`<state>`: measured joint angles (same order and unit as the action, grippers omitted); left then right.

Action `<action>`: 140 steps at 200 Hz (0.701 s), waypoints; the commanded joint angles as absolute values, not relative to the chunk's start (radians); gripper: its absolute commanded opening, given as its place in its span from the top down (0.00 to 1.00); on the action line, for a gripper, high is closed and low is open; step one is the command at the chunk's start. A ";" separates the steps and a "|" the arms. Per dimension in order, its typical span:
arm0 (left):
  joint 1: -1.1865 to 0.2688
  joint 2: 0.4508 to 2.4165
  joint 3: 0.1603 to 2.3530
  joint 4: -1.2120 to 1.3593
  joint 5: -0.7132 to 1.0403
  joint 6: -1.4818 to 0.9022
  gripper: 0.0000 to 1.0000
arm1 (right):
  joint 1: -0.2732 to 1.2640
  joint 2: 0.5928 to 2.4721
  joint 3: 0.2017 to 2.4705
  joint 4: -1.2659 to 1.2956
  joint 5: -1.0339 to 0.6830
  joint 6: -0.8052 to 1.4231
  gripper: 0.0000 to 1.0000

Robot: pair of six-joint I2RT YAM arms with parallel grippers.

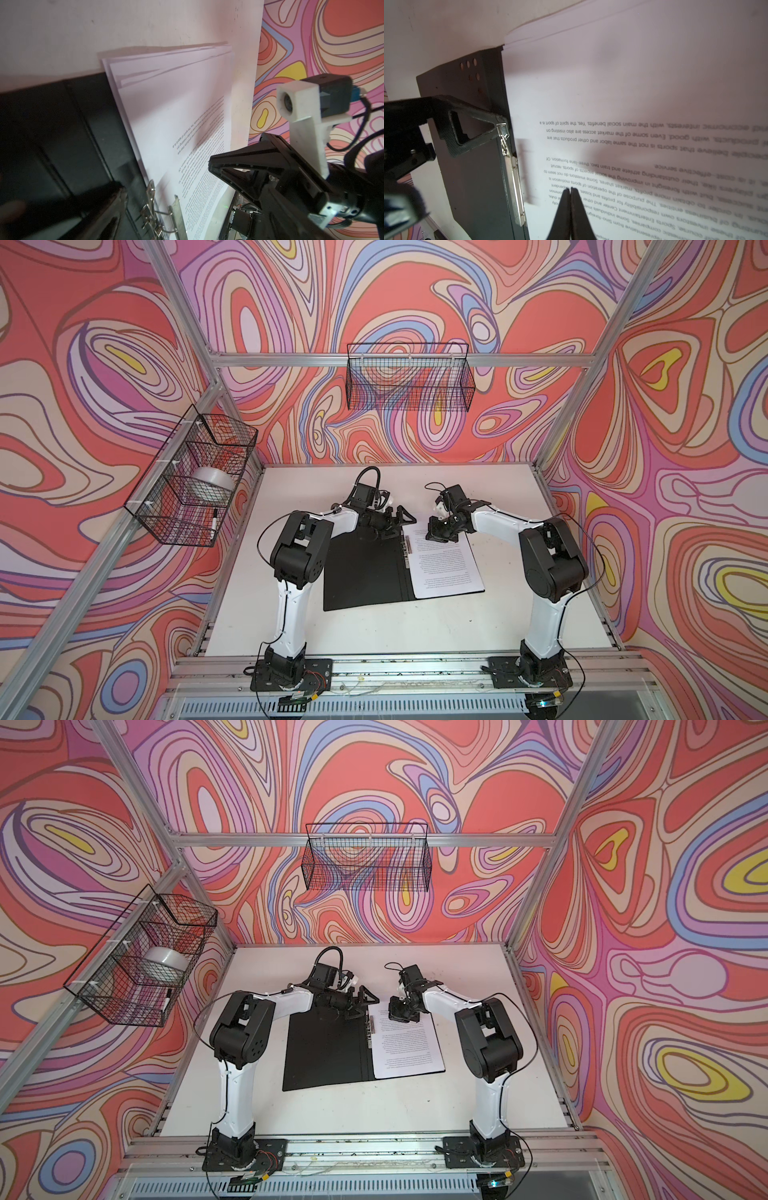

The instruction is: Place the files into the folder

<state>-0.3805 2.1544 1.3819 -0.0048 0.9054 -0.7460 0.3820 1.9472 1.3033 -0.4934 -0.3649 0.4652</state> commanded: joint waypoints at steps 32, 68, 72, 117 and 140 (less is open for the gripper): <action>-0.380 2.178 1.344 0.206 0.995 -0.882 0.00 | 0.386 1.951 1.312 -0.512 -0.375 0.477 1.00; -0.380 2.162 1.303 0.332 1.019 -0.971 0.00 | 0.384 1.948 1.313 -0.513 -0.372 0.477 1.00; -0.380 2.161 1.300 0.346 1.023 -0.984 0.00 | 0.385 1.948 1.313 -0.515 -0.372 0.476 1.00; -0.379 2.128 1.261 0.392 1.019 -1.018 0.00 | 0.385 1.950 1.325 -0.518 -0.373 0.476 1.00; -0.380 2.117 1.241 0.421 1.021 -1.039 0.00 | 0.385 1.956 1.331 -0.520 -0.380 0.476 1.00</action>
